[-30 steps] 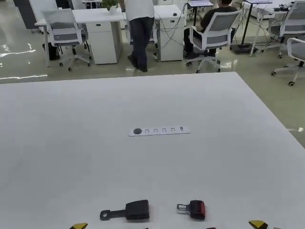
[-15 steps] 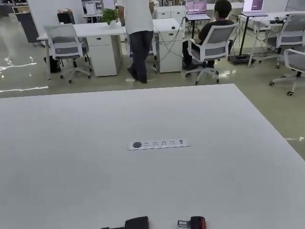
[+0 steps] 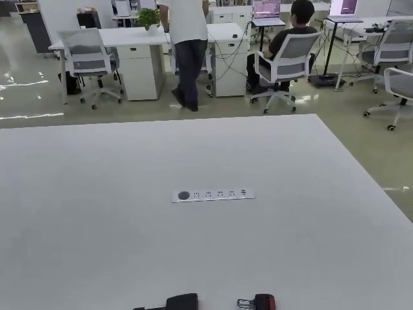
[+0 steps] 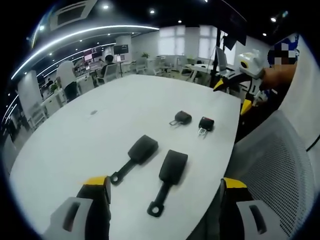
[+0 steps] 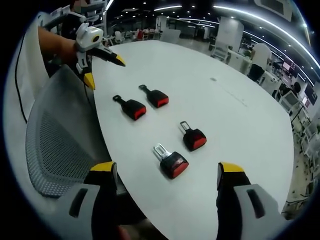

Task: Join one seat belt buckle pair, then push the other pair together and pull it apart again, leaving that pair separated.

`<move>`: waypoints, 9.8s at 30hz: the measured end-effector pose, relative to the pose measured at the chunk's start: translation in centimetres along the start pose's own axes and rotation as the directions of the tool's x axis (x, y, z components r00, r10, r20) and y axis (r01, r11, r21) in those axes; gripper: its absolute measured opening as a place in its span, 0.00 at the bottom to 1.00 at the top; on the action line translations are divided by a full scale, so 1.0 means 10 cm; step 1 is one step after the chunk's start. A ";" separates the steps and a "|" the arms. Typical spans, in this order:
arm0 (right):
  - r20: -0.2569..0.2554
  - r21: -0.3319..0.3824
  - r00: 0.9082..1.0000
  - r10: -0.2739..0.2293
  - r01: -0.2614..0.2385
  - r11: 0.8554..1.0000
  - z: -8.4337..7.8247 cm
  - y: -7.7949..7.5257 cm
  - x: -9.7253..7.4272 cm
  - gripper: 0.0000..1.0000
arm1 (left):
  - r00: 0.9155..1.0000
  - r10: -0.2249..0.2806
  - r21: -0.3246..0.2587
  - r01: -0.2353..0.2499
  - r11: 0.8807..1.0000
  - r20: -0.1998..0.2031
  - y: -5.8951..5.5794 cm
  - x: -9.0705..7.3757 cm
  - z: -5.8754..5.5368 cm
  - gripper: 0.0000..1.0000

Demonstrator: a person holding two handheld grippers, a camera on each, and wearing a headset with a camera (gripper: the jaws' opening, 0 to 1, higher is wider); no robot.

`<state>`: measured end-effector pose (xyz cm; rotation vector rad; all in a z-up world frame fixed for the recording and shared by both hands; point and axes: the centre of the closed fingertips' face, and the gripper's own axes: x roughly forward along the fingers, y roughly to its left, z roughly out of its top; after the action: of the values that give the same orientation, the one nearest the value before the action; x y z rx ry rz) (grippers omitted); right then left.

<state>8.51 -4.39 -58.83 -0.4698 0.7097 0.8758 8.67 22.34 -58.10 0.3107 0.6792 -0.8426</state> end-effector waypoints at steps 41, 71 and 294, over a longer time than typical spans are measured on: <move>0.003 -0.037 1.000 0.024 -0.024 0.999 -0.04 0.05 0.04 0.72 | 0.999 -0.037 0.038 0.038 0.999 -0.023 0.08 0.09 -0.03 0.79; -0.099 -0.208 0.983 0.157 -0.175 0.962 -0.20 -0.06 0.59 0.45 | 0.973 -0.124 0.158 0.156 0.975 -0.193 -0.09 0.80 -0.12 0.57; -0.015 -0.188 0.972 0.235 -0.233 0.954 0.51 0.44 1.17 0.36 | 0.878 -0.317 0.378 0.446 0.811 -0.358 -0.20 0.97 0.04 0.43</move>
<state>11.90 7.48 -64.30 -0.5581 0.6879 1.1746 11.95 15.22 -64.23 0.7425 0.8207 -1.3732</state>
